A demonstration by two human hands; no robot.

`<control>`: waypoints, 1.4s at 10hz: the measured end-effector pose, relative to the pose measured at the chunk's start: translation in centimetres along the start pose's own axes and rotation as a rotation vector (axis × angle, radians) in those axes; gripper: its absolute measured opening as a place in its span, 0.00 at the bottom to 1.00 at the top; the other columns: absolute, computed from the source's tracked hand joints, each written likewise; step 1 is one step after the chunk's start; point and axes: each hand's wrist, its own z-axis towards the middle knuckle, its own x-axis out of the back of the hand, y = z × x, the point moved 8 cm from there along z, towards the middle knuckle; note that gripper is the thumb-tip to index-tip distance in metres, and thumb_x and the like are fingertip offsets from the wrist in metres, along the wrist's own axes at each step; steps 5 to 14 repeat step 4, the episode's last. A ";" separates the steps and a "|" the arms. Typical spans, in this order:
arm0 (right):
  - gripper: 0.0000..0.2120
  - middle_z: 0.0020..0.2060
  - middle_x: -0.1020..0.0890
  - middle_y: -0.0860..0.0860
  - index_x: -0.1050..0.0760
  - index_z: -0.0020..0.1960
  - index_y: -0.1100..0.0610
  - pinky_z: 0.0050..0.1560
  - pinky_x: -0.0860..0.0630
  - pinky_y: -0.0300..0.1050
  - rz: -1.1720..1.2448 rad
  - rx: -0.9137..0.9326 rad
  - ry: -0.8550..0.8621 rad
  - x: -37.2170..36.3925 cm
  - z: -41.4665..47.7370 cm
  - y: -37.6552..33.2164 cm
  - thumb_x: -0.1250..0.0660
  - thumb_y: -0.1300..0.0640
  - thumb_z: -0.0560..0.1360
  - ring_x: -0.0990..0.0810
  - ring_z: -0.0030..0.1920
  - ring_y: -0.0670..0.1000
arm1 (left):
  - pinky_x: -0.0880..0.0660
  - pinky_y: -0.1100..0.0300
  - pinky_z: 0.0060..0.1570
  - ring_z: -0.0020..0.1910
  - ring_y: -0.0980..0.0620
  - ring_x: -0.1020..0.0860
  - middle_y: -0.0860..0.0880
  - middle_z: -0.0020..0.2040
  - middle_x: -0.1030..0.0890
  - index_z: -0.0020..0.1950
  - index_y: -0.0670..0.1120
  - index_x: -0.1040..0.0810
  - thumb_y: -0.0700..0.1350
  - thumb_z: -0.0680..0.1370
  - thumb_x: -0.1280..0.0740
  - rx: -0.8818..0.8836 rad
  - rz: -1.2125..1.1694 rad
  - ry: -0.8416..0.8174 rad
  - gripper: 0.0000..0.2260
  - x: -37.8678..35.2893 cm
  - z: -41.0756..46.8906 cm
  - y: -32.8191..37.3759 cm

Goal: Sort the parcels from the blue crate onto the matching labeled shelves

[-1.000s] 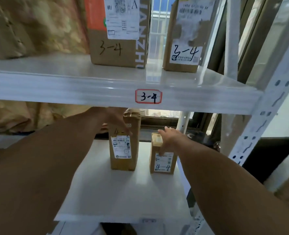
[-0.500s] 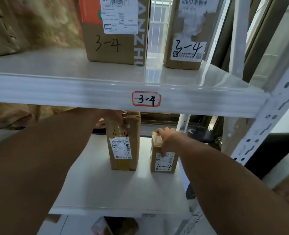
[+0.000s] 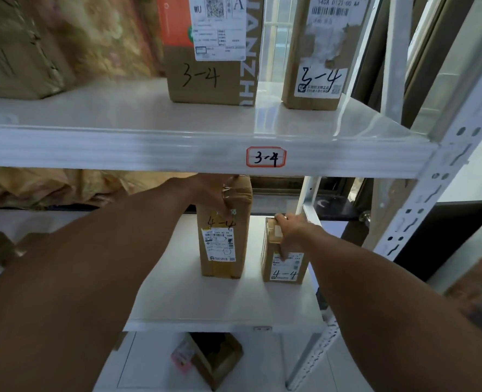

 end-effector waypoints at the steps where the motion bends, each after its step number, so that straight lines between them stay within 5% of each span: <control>1: 0.61 0.83 0.47 0.56 0.55 0.85 0.50 0.79 0.43 0.60 -0.055 0.005 -0.010 -0.3 -0.1 0.0 0.16 0.48 0.66 0.49 0.83 0.61 | 0.23 0.52 0.60 0.59 0.51 0.25 0.60 0.54 0.27 0.63 0.56 0.34 0.52 0.62 0.15 -0.010 0.013 0.021 0.37 -0.3 -0.1 0.1; 2: 0.66 0.84 0.56 0.57 0.61 0.84 0.52 0.81 0.52 0.58 -0.024 0.014 -0.002 -0.3 -0.4 0.1 0.17 0.44 0.66 0.57 0.83 0.61 | 0.22 0.49 0.61 0.61 0.50 0.25 0.56 0.61 0.25 0.66 0.56 0.34 0.57 0.61 0.16 -0.010 0.024 0.023 0.39 -0.1 -1.0 0.3; 4: 0.60 0.84 0.57 0.55 0.59 0.85 0.53 0.81 0.54 0.58 0.030 0.007 0.067 1.5 -3.3 -1.0 0.21 0.40 0.70 0.58 0.83 0.58 | 0.27 0.43 0.68 0.72 0.46 0.31 0.52 0.74 0.30 0.74 0.59 0.38 0.67 0.60 0.20 -0.029 0.000 0.031 0.48 -0.1 -2.1 -0.4; 14: 0.60 0.84 0.57 0.55 0.59 0.85 0.53 0.81 0.54 0.58 0.030 0.007 0.067 1.5 -3.3 -1.0 0.21 0.40 0.70 0.58 0.83 0.58 | 0.27 0.43 0.68 0.72 0.46 0.31 0.52 0.74 0.30 0.74 0.59 0.38 0.67 0.60 0.20 -0.029 0.000 0.031 0.48 -0.1 -2.1 -0.4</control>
